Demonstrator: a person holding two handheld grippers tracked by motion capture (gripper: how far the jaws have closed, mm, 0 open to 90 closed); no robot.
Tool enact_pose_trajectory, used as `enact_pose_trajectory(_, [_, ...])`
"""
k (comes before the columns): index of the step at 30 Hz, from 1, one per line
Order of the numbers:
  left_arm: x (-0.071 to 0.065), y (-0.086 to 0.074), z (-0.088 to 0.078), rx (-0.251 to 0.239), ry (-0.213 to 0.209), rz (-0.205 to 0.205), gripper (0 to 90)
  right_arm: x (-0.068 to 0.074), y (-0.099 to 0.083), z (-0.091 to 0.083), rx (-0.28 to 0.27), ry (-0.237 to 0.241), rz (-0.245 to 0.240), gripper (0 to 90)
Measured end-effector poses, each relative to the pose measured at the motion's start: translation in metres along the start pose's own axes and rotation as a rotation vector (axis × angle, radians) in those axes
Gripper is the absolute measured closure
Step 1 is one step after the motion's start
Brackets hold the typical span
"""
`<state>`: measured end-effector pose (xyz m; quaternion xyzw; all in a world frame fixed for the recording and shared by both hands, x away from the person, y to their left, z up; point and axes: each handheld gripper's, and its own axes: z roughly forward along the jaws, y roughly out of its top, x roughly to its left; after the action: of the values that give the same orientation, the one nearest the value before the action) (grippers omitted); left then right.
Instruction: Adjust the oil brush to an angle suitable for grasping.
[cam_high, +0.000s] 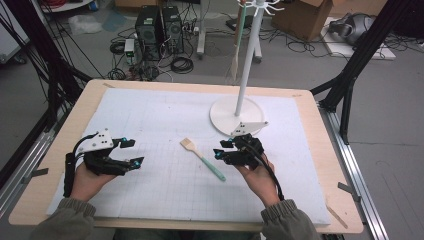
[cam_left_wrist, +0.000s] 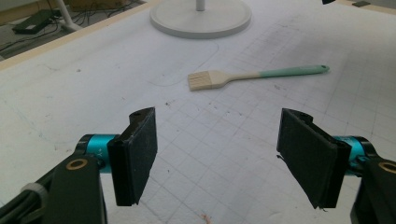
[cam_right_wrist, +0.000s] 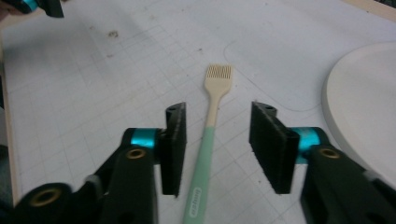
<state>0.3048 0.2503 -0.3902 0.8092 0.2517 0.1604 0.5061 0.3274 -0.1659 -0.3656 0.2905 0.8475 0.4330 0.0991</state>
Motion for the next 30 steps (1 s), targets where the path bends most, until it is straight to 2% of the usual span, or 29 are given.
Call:
enact_pose_trajectory(4, [0.000, 0.000, 0.000, -0.001, 0.001, -0.001, 29.4, 0.004, 0.000, -0.003, 0.000, 0.009, -0.015, 71.1])
enact_pose_trajectory(6, [-0.001, 0.000, 0.000, -0.001, -0.001, -0.002, 29.4, 0.006, 0.000, -0.004, 0.013, 0.020, -0.023, 79.4])
enact_pose_trajectory(9, [-0.001, 0.000, 0.000, -0.003, 0.000, 0.000, 29.4, 0.011, -0.004, -0.007, 0.021, 0.017, -0.036, 82.9])
enact_pose_trajectory(13, [-0.001, 0.000, 0.001, 0.001, -0.001, 0.003, 29.4, 0.014, -0.013, -0.014, 0.013, 0.027, -0.023, 86.1])
enact_pose_trajectory(17, [-0.001, -0.001, 0.002, 0.003, 0.000, 0.001, 29.4, 0.017, -0.025, -0.016, 0.023, 0.013, -0.028, 89.0])
enact_pose_trajectory(27, [-0.002, -0.001, 0.004, 0.004, 0.000, 0.000, 29.4, 0.022, -0.048, 0.002, 0.041, 0.014, -0.016, 89.1])
enact_pose_trajectory(30, [-0.002, -0.002, 0.005, 0.008, 0.000, 0.004, 29.4, 0.023, -0.054, 0.012, 0.068, 0.025, -0.012, 89.1])
